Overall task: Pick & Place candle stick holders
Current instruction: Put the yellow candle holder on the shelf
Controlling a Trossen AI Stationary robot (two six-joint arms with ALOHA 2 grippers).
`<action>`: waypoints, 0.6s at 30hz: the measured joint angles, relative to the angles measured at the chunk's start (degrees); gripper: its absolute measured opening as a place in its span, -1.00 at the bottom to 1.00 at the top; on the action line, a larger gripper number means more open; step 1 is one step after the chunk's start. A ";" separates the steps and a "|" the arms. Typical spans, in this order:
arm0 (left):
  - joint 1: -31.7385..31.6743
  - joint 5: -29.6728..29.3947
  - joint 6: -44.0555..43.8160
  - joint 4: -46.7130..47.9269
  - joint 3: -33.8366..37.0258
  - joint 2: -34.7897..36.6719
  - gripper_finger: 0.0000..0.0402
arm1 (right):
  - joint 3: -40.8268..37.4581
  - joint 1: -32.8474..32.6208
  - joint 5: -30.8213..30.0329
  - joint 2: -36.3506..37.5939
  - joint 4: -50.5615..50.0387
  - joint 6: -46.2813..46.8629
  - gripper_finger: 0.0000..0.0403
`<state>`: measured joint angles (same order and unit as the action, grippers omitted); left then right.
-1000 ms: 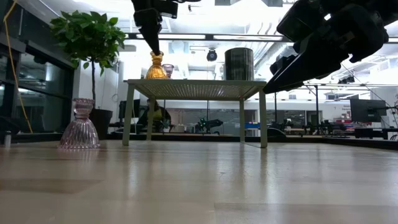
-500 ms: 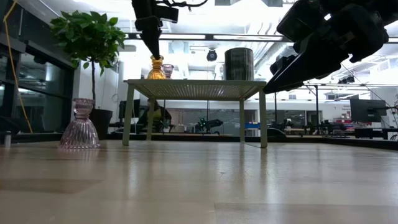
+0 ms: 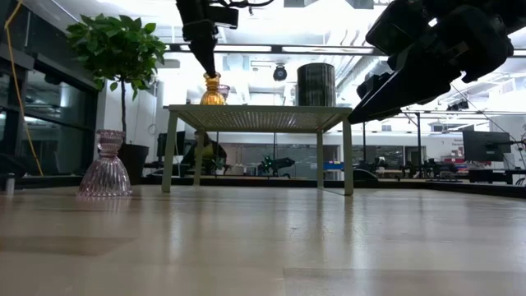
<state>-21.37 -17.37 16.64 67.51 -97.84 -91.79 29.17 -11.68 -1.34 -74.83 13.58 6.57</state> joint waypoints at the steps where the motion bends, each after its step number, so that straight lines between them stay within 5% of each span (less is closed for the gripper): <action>1: 0.00 0.00 0.00 0.02 0.00 0.00 -0.93 | 0.00 0.01 0.01 0.00 0.00 0.01 -0.11; 18: 0.00 0.15 0.02 -1.54 0.02 -0.02 -0.74 | 0.00 0.00 0.04 0.00 0.00 0.48 -0.11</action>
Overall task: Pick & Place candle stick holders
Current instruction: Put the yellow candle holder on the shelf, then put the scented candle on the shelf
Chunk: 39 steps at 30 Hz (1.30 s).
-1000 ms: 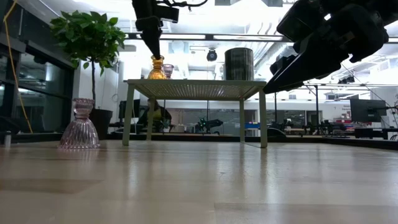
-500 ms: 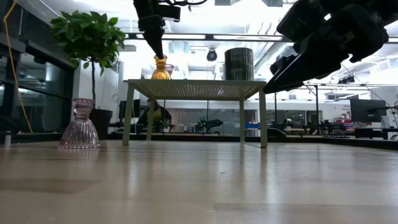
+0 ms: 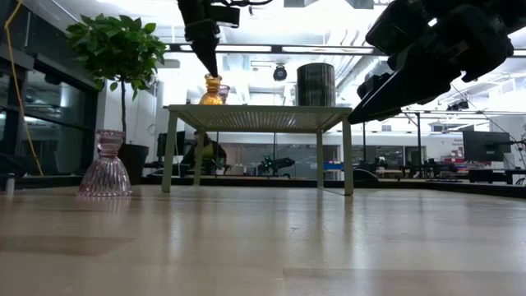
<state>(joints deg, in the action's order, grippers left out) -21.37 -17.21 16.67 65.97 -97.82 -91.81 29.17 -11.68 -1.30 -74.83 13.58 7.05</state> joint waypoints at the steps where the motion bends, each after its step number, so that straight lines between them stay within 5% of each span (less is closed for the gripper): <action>1: 0.00 0.00 -0.02 -0.50 0.00 0.00 -0.74 | 0.00 0.00 0.00 0.00 0.00 0.02 -0.11; 10: 0.02 -0.30 1.25 -1.54 0.00 0.00 -0.69 | 0.00 0.00 0.55 0.00 -0.90 0.02 -0.11; 19: 0.02 -2.91 1.57 -2.17 -0.05 0.04 -0.28 | 0.00 0.00 0.59 0.01 -0.90 0.02 -0.11; 29: 2.82 -2.86 0.58 3.94 -9.62 0.12 -0.12 | 0.00 0.00 0.61 0.01 -1.00 0.02 -0.11; 39: 12.12 1.50 -20.51 23.71 -16.41 1.07 -0.12 | 0.00 0.00 0.61 0.02 -3.44 0.02 -0.11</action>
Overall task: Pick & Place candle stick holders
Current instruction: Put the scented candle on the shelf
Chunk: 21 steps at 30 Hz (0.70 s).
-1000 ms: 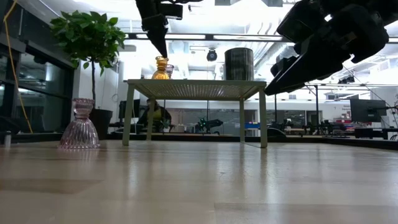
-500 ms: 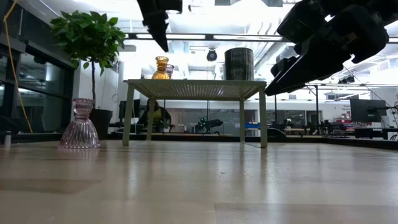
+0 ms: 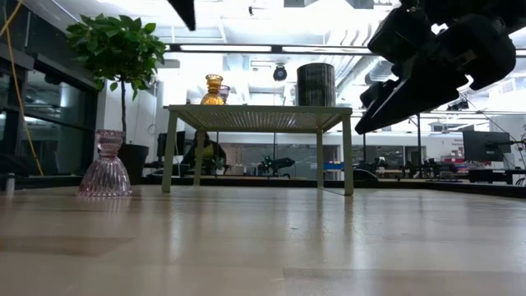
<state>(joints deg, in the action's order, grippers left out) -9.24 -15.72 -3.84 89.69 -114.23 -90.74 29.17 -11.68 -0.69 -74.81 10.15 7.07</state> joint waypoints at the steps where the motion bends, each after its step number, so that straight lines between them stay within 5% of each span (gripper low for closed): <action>1: 1.40 2.07 -2.42 -0.56 1.44 1.24 -0.12 | 0.00 0.00 0.02 0.00 -0.02 0.00 -0.11; 11: 17.87 4.59 -36.35 0.76 19.48 9.41 -0.12 | -0.02 0.00 0.66 0.00 -0.45 0.59 -0.11; 21: 34.92 12.43 -66.64 0.25 34.69 10.06 -0.12 | -0.02 0.00 0.68 0.00 -0.46 0.63 -0.11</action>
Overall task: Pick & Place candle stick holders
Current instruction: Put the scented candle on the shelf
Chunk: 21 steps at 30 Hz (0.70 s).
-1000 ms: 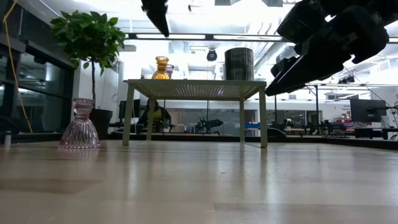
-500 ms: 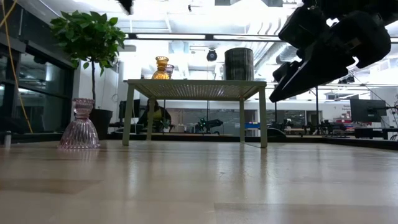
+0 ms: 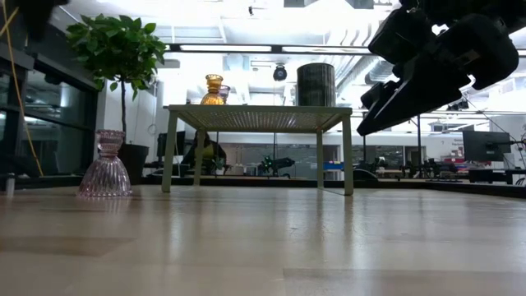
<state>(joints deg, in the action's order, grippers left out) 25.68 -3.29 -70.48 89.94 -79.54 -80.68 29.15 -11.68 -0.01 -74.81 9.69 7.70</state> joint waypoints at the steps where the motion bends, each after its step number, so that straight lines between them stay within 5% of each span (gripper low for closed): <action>1: 1.62 0.10 -2.42 -0.05 0.85 0.00 -0.12 | 0.00 0.00 0.00 0.00 -0.02 0.00 -0.11; 14: 22.58 6.88 -43.04 -9.78 10.15 0.00 -0.12 | 0.00 0.00 1.40 0.00 0.00 -0.17 -0.11; 21: 26.99 7.58 -53.96 -14.66 13.86 -1.26 -0.12 | 0.00 0.00 1.71 0.00 0.00 -0.42 -0.11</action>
<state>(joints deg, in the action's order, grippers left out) 52.67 4.29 -124.44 75.28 -65.68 -81.95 29.15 -11.68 1.70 -74.81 9.69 7.29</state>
